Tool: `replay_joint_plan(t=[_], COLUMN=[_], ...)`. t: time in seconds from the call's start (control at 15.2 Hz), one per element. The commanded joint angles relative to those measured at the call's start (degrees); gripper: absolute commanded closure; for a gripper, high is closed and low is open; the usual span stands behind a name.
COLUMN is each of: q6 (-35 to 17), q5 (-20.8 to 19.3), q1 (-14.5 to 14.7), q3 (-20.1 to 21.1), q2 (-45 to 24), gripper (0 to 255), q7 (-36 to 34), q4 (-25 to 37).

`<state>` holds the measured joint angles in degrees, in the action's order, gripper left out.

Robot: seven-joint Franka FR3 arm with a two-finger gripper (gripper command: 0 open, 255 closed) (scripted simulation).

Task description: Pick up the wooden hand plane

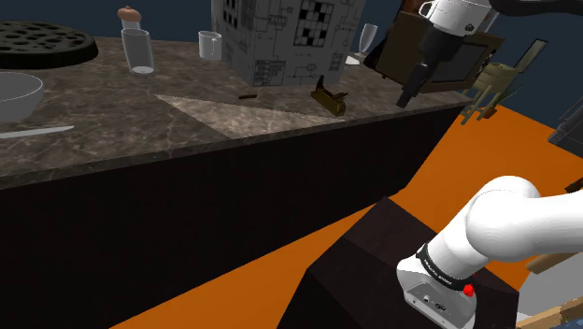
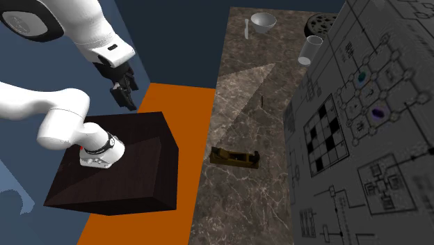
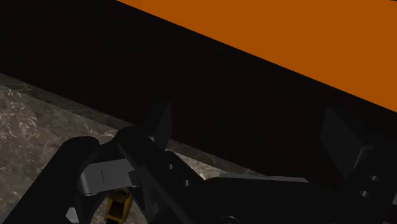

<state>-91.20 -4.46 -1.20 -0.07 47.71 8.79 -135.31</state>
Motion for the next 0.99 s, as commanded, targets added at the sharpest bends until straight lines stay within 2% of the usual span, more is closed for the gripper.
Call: replay_joint_plan(t=[0.0,0.46,0.92], q6=[0.0,-8.7,-14.2], q5=[0.0,-0.5,0.1], q1=[0.0,-2.0,-3.7], q3=[0.0,-2.2,-4.5], q2=[0.0,-15.1,-30.5], gripper=[0,0,0], q7=[0.0,-1.7,-2.9], q4=[0.0,5.9,15.2])
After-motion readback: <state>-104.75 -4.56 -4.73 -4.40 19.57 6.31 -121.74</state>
